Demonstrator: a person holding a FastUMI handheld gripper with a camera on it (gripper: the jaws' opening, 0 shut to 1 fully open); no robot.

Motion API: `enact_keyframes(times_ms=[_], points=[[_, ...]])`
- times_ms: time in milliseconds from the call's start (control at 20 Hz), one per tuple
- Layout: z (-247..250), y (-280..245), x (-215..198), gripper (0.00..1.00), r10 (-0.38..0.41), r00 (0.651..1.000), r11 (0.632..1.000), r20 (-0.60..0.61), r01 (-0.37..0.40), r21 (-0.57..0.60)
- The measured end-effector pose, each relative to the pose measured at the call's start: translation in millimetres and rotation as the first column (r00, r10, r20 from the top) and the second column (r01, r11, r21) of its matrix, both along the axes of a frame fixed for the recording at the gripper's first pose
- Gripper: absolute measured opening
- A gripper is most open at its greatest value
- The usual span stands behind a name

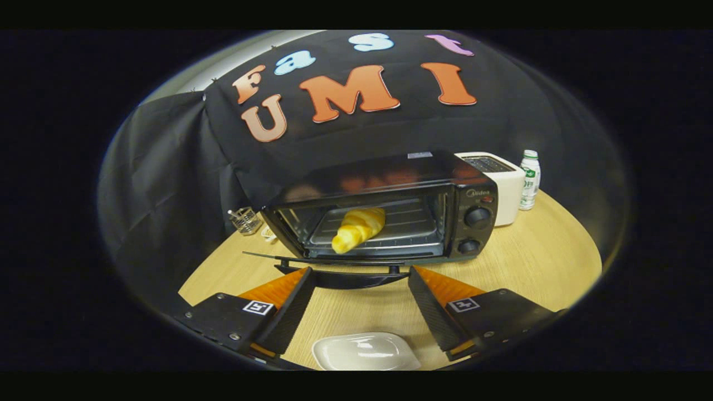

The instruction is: Open the toaster oven, put the food inside, and close the toaster oven door.

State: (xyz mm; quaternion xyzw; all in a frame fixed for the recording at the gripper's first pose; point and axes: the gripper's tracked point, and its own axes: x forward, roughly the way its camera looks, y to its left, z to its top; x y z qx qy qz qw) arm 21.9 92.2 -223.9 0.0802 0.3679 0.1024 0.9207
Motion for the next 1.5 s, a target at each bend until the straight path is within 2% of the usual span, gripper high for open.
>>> enact_keyframes(times_ms=[400, 550, 600, 750, 900, 1100, 1300, 1500], points=[[13.5, 1.4, 61.5, 0.98, -0.055, 0.997, 0.997, 0.048, 0.053, 0.052], [21.5, -2.2, 86.5, 0.98, -0.071, 0.991, 0.997, 0.118, 0.074, -0.023], [23.5, -1.9, 91.2, 0.93, -0.063, 0.988, 0.995, 0.138, 0.072, -0.065], [28.0, 2.6, 90.0, 0.92, -0.033, 0.983, 0.989, 0.182, 0.059, -0.137], [54.5, 17.5, 83.3, 0.91, -0.019, 0.973, 0.998, 0.23, 0.034, -0.061], [126.6, 4.9, 69.7, 0.91, -0.026, 0.916, 0.997, 0.4, 0.053, -0.056], [208.5, -6.1, 37.1, 0.93, 0.003, 0.823, 0.996, 0.568, 0.046, -0.072], [259.6, -22.3, 1.5, 0.93, -0.009, 0.761, 0.998, 0.648, 0.051, -0.046]])
